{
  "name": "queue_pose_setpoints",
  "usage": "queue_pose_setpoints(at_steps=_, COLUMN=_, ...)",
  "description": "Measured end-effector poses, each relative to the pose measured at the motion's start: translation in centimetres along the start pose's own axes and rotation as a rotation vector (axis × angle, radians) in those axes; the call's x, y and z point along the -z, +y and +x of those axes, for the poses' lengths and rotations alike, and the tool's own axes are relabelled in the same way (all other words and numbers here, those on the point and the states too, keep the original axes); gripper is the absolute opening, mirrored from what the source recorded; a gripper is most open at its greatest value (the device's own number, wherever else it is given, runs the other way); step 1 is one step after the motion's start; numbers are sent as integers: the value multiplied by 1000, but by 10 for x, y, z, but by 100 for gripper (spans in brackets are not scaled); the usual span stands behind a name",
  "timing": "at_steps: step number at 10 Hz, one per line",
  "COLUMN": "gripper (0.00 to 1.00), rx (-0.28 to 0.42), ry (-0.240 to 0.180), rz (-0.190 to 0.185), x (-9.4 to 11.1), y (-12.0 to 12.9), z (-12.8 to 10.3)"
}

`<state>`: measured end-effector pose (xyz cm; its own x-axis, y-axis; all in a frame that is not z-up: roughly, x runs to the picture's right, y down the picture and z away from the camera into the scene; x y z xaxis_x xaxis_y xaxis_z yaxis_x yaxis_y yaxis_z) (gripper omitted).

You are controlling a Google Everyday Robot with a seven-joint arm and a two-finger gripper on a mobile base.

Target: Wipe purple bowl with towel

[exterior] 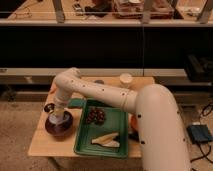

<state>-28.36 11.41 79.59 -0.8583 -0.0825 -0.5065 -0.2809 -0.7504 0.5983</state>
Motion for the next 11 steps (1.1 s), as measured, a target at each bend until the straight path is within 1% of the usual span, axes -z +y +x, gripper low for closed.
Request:
queue_pose_setpoints(at_steps=1, gripper=0, rx=27, ry=1, rz=4, x=-6, y=0, z=15)
queue_pose_setpoints(at_steps=2, gripper=0, rx=48, ry=2, rz=13, x=-13, y=-4, z=23)
queue_pose_setpoints(at_steps=4, gripper=0, rx=69, ry=6, rz=28, x=-21, y=-15, z=30)
queue_pose_setpoints(at_steps=5, gripper=0, rx=74, ry=10, rz=34, x=-23, y=-22, z=29)
queue_pose_setpoints(at_steps=7, gripper=0, rx=70, ry=10, rz=41, x=-23, y=-34, z=24)
queue_pose_setpoints(at_steps=9, gripper=0, rx=47, ry=0, rz=57, x=-23, y=-51, z=2)
queue_pose_setpoints(at_steps=11, gripper=0, rx=27, ry=-6, rz=72, x=-27, y=-61, z=-11)
